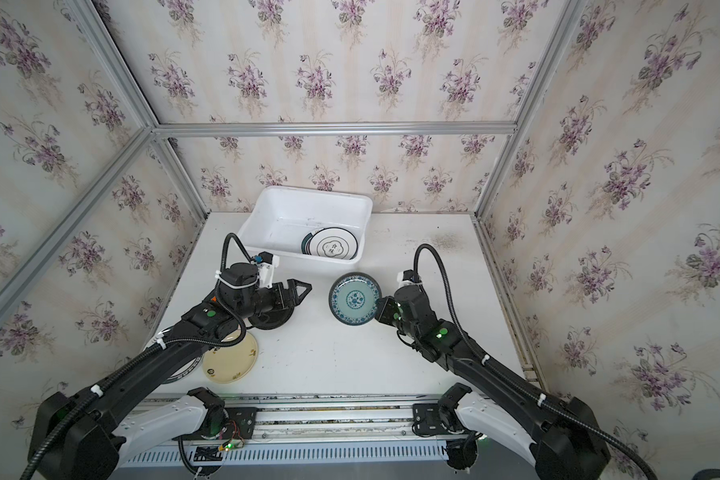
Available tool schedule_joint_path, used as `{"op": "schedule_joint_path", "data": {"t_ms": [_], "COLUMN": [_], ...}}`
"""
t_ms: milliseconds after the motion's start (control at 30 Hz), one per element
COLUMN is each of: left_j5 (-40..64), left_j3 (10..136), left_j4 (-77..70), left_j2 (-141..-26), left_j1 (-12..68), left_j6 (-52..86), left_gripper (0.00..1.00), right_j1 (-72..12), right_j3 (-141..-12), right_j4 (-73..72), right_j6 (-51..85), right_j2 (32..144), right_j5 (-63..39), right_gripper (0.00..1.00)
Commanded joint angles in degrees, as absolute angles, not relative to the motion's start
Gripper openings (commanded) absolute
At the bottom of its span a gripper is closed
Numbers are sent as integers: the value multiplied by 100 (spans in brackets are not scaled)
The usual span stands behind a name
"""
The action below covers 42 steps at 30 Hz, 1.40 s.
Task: Place the plates into the plastic bin on the countertop
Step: Pick up the plate from the center of the table, then place the plate in the plastic bin.
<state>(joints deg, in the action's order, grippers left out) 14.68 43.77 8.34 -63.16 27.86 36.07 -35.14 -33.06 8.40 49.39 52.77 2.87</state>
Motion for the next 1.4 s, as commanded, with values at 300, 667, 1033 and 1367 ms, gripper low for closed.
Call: {"op": "schedule_joint_path", "data": {"t_ms": [300, 667, 1033, 1367], "left_j5": [1824, 1870, 1984, 2082], "left_j3": [4681, 4913, 5036, 5197], "left_j4": [-140, -217, -307, -227], "left_j2": [-7183, -7723, -7985, -8002], "left_j1": [3343, 3589, 3701, 3674], "left_j6": [3782, 3779, 3806, 3789], "left_gripper": [68, 56, 21, 0], "right_j1": [-3279, -3209, -3147, -3121], "right_j3": [-3169, -2857, -2860, -2924], "right_j4": [277, -415, -588, -694], "right_j6": [5026, 5053, 5062, 5063], "right_j2": [5291, 5307, 5339, 5400], "right_j5": [-433, -753, -887, -1198], "right_gripper": [0, 0, 0, 37]}}
